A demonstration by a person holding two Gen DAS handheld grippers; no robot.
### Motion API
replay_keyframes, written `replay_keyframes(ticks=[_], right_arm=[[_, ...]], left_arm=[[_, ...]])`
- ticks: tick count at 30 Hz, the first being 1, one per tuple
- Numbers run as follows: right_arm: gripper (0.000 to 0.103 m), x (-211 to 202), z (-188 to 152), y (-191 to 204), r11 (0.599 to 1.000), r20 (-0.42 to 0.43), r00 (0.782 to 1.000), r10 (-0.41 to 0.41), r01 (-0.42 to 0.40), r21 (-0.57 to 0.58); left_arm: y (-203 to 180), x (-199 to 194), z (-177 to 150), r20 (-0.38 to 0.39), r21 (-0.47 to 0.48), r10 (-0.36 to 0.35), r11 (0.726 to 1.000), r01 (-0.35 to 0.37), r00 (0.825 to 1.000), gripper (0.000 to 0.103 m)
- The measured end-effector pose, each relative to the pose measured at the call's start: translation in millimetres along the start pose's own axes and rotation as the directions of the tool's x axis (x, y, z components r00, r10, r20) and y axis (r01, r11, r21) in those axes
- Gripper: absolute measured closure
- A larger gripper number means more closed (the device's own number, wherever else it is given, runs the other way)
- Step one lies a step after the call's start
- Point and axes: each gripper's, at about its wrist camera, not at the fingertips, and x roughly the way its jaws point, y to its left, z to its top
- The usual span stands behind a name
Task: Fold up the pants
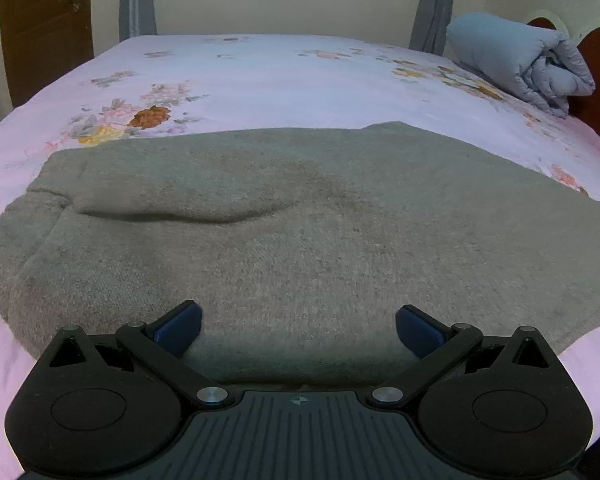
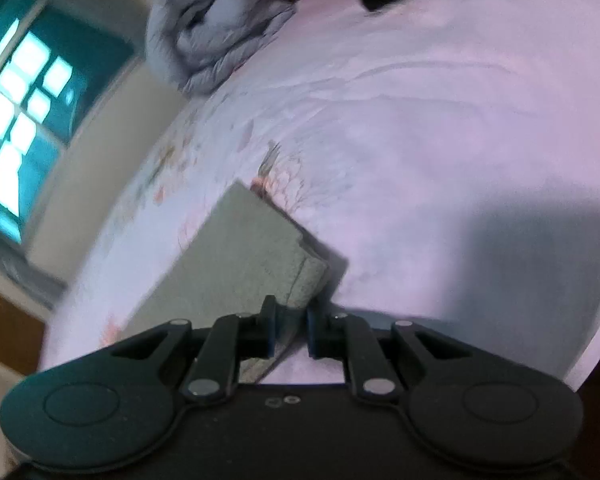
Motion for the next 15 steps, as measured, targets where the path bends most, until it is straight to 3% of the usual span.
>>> replay_keyframes(ticks=[4, 7, 9, 11, 13, 15], right_arm=[[0.089, -7, 8, -12, 0.988, 0.002, 0.999, 0.050, -0.050, 0.146], [0.083, -40, 4, -18, 0.976, 0.093, 0.995, -0.021, 0.001, 0.216], [0.084, -52, -15, -10, 0.966, 0.088, 0.993, 0.081, -0.100, 0.238], [0.085, -39, -38, 16, 0.964, -0.022, 0.984, 0.174, -0.166, 0.206], [0.085, -22, -70, 47, 0.949, -0.121, 0.956, 0.266, -0.237, 0.210], [0.085, -7, -95, 71, 0.945, -0.195, 0.937, 0.291, -0.250, 0.211]], left_arm=[[-1, -1, -1, 0.006, -0.003, 0.008, 1.000, -0.008, 1.000, 0.000], [-1, -2, -4, 0.021, -0.005, 0.006, 1.000, -0.006, 1.000, 0.000], [-1, -3, -6, 0.033, -0.010, 0.006, 1.000, -0.006, 0.999, 0.000], [-1, -3, -6, 0.039, -0.016, 0.006, 1.000, -0.006, 0.999, 0.000], [-3, -9, -5, 0.059, -0.021, 0.022, 1.000, -0.021, 0.998, 0.000], [-5, -21, -9, 0.098, -0.056, 0.069, 0.996, -0.063, 0.993, 0.000]])
